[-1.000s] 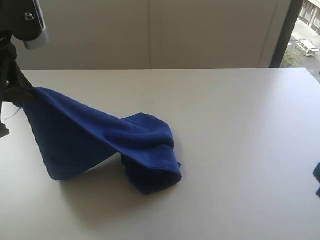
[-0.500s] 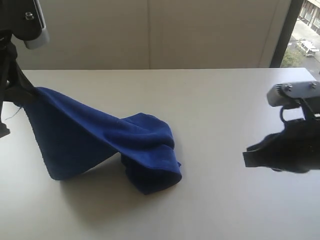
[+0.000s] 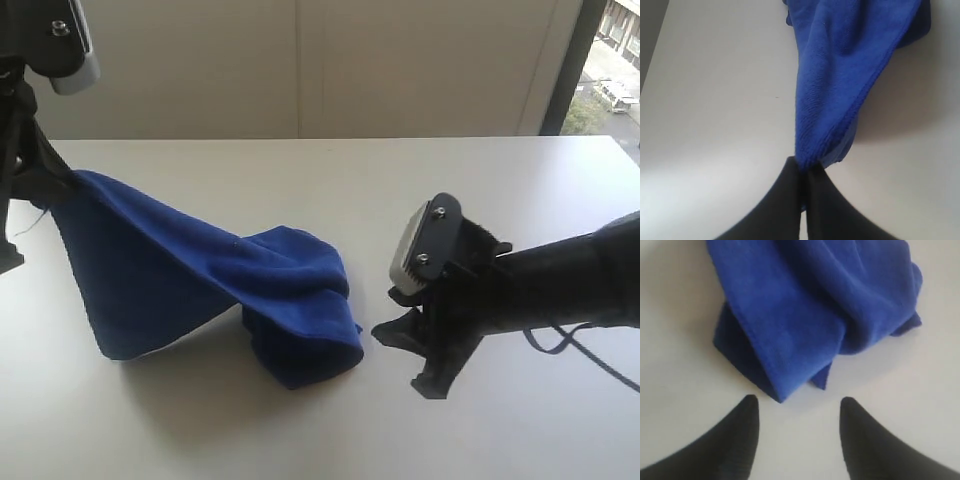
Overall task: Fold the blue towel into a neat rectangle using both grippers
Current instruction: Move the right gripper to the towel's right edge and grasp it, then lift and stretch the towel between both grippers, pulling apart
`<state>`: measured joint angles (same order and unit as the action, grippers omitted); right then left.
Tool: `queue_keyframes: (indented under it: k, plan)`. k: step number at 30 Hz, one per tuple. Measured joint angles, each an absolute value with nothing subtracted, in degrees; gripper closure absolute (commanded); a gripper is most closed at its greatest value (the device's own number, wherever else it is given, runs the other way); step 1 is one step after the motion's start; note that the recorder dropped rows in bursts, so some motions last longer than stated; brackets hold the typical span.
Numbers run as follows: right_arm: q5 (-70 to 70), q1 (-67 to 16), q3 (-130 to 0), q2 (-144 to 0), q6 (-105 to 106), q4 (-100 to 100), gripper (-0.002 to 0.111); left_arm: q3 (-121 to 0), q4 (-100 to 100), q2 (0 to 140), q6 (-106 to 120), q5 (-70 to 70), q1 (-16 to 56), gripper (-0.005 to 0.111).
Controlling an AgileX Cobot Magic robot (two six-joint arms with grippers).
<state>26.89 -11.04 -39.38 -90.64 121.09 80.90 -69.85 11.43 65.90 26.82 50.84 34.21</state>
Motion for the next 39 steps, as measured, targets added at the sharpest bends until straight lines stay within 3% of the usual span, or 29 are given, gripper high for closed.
queue_keyframes:
  k: [5, 14, 16, 21, 29, 39]
  plan:
    - [20.9, -17.9, -45.0, -98.5, 121.3, 82.1, 0.055, -69.8, 11.4, 65.9, 26.8, 50.7, 34.2, 0.107]
    - [19.0, -19.5, -45.8, -101.4, 121.3, 82.2, 0.059, -69.8, 11.4, 65.9, 26.8, 50.7, 34.2, 0.107]
    - [19.3, -19.5, -45.8, -101.4, 121.3, 82.2, 0.069, -69.8, 11.4, 65.9, 26.8, 50.7, 34.2, 0.107]
    - [15.1, -19.5, -45.8, -101.4, 121.3, 82.2, 0.107, -69.8, 11.4, 65.9, 26.8, 50.7, 34.2, 0.107]
    - [-2.1, -19.6, -46.0, -97.6, 118.3, 82.2, 0.108, -69.8, 11.3, 65.9, 26.7, 50.4, 34.2, 0.107]
    - [-15.9, -19.6, -46.1, -75.8, 121.2, 82.2, 0.108, -69.8, 11.5, 65.7, 25.0, 44.9, 34.2, 0.107]
